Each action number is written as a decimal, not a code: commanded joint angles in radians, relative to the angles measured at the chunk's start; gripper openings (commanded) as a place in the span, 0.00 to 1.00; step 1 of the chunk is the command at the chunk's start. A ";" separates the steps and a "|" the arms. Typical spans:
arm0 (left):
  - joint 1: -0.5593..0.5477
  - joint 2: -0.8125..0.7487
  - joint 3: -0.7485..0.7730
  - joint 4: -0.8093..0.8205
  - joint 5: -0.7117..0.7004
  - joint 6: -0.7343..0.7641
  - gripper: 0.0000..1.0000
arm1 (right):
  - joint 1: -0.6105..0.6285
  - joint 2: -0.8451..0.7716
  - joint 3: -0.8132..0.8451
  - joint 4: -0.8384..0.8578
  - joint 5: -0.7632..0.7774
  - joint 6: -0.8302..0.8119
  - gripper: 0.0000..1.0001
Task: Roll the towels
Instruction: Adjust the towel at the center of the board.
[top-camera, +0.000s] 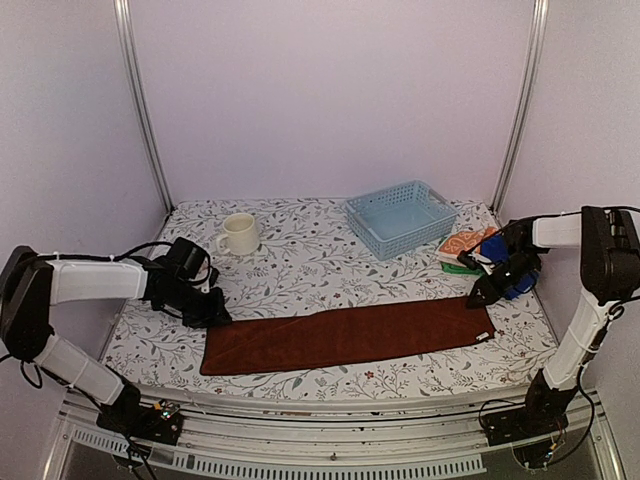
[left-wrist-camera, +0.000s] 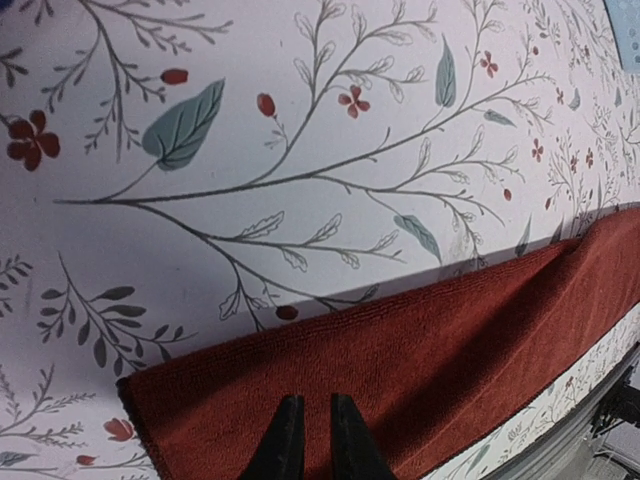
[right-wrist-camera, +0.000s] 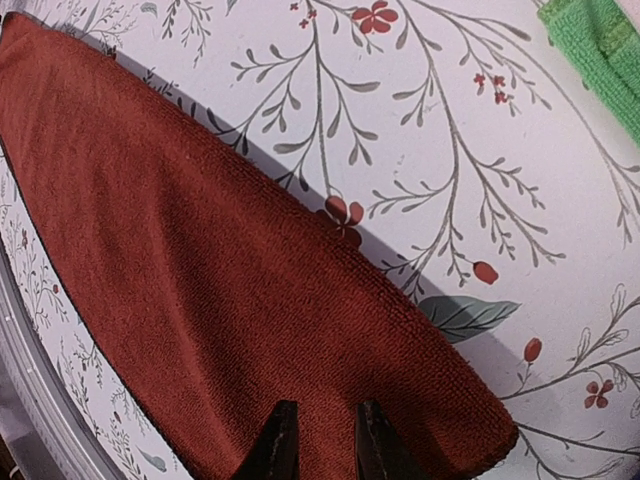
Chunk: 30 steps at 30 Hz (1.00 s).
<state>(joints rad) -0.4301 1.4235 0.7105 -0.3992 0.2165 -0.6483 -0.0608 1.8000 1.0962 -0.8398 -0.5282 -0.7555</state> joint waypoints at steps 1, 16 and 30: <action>0.025 0.020 -0.065 0.070 0.073 0.008 0.09 | 0.007 -0.006 -0.043 0.037 0.008 0.001 0.22; 0.111 0.005 -0.170 0.212 -0.219 -0.079 0.03 | 0.020 0.164 0.033 0.121 0.173 0.131 0.21; 0.077 -0.332 -0.183 0.155 -0.175 -0.091 0.22 | 0.059 0.030 0.166 -0.005 0.129 0.201 0.27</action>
<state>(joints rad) -0.3378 1.1309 0.5301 -0.1928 0.0166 -0.7425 -0.0067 1.9289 1.2953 -0.8043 -0.4164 -0.5842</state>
